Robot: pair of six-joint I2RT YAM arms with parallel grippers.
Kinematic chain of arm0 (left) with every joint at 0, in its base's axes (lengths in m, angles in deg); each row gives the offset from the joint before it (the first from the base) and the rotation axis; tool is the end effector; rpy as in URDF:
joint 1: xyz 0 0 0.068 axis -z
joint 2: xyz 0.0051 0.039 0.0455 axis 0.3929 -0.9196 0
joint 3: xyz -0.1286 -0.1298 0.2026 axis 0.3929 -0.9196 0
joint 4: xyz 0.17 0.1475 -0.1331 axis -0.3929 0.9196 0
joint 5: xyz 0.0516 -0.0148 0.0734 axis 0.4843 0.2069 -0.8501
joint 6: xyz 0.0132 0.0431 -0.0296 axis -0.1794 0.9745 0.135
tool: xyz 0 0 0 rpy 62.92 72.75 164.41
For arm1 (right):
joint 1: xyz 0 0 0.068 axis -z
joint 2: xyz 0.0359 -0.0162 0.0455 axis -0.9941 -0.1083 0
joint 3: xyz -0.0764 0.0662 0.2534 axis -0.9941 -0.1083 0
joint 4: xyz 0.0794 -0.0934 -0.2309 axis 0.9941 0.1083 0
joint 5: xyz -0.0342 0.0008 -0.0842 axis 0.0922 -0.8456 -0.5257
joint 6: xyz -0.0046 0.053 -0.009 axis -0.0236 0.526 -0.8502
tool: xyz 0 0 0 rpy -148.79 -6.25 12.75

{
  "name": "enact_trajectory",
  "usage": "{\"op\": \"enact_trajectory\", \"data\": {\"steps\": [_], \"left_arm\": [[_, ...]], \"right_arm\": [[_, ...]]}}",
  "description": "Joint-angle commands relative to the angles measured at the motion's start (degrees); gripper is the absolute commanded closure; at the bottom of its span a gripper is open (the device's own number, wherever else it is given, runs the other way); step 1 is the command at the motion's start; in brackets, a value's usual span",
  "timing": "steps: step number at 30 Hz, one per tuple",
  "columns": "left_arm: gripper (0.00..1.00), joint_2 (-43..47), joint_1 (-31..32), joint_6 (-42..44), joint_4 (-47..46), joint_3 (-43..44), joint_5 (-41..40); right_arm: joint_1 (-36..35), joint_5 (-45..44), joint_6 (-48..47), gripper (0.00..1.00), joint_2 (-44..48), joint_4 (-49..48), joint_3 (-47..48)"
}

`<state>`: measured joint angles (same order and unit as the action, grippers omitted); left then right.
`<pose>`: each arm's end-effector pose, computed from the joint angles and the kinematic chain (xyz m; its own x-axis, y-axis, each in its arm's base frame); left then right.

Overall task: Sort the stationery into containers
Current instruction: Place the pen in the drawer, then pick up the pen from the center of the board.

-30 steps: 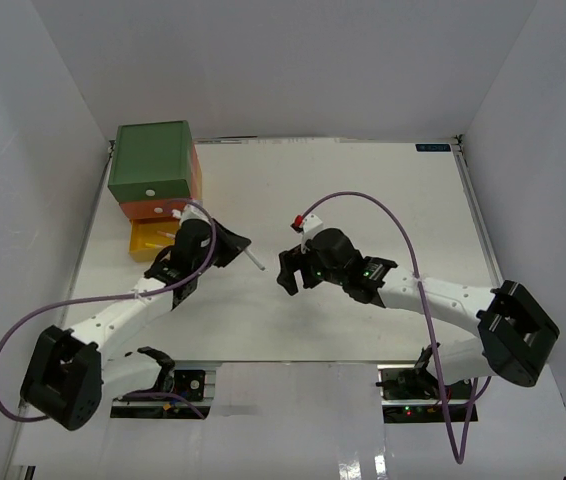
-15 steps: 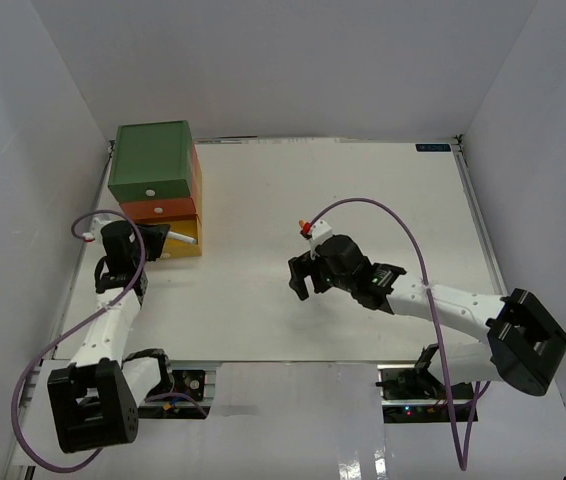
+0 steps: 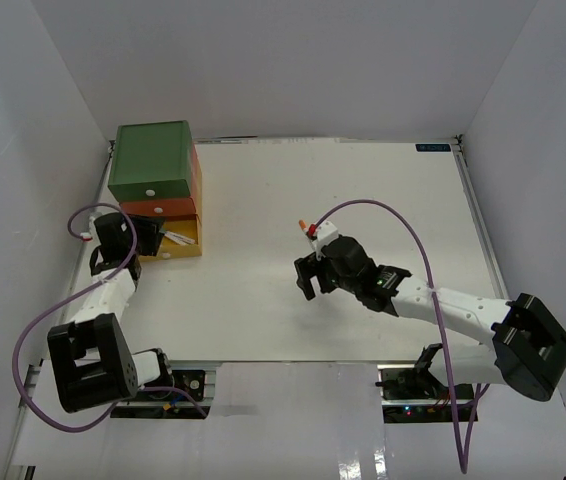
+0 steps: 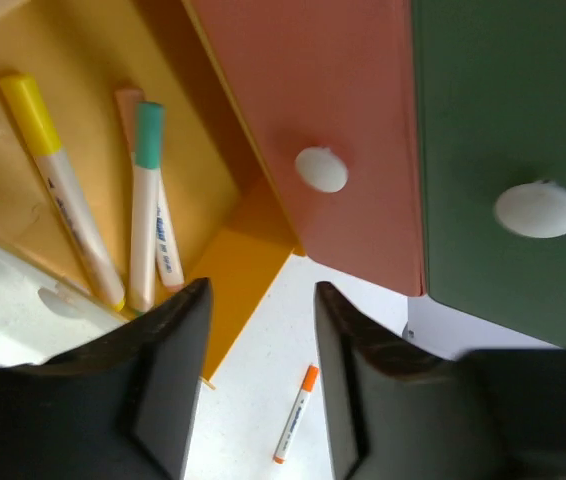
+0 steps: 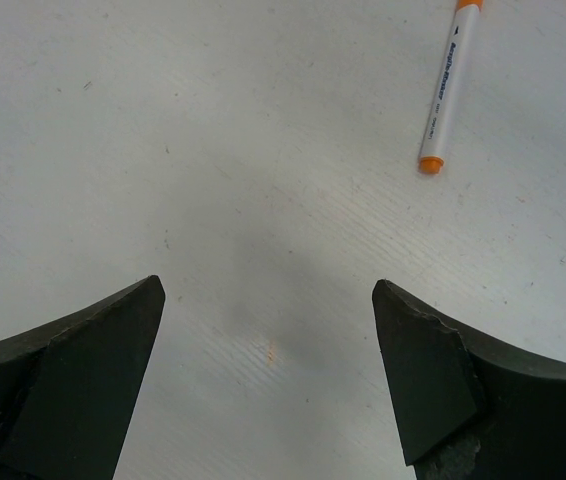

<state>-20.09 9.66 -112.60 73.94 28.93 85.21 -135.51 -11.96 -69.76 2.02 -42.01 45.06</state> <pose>0.2485 0.0531 0.2034 -0.1353 -0.9590 -0.2489 -0.5242 0.2825 -0.8034 0.1702 0.2058 0.2223 -0.4624 -0.2714 -0.8441 -0.6026 0.7946 0.0746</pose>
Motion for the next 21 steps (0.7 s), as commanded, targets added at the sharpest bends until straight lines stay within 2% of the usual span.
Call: {"op": "enact_trajectory", "data": {"steps": [1, 9, 12, 13, 17, 21], "left_arm": [[0.40, 0.7, -1.2, 0.0, -1.0, 2.9, 1.4], [0.19, 3.4, -2.7, 5.5, 1.5, 3.9, 6.8], [0.06, 5.3, -2.7, 14.8, 6.2, 5.4, 9.2], [0.02, 6.6, -2.8, 20.2, 9.6, 6.4, 10.1], [0.02, 11.8, -2.6, 31.5, 17.1, 7.2, 10.9], [0.02, 20.2, -1.4, 34.4, 17.9, 2.4, 12.0]], "right_arm": [[0.7, -1.8, -1.2, 0.09, 1.0, -0.5, 0.0], [3.6, -4.5, -4.2, 0.09, -1.7, 0.3, 1.6], [7.5, -2.5, -6.0, 0.09, -4.2, 0.3, 3.2], [8.3, -1.8, -6.4, 0.09, -5.0, 1.4, 4.2], [10.8, -1.2, -8.3, 0.10, -10.7, 2.9, 8.0], [12.1, -0.5, -9.7, 0.15, -18.7, 3.9, 12.9]]}}
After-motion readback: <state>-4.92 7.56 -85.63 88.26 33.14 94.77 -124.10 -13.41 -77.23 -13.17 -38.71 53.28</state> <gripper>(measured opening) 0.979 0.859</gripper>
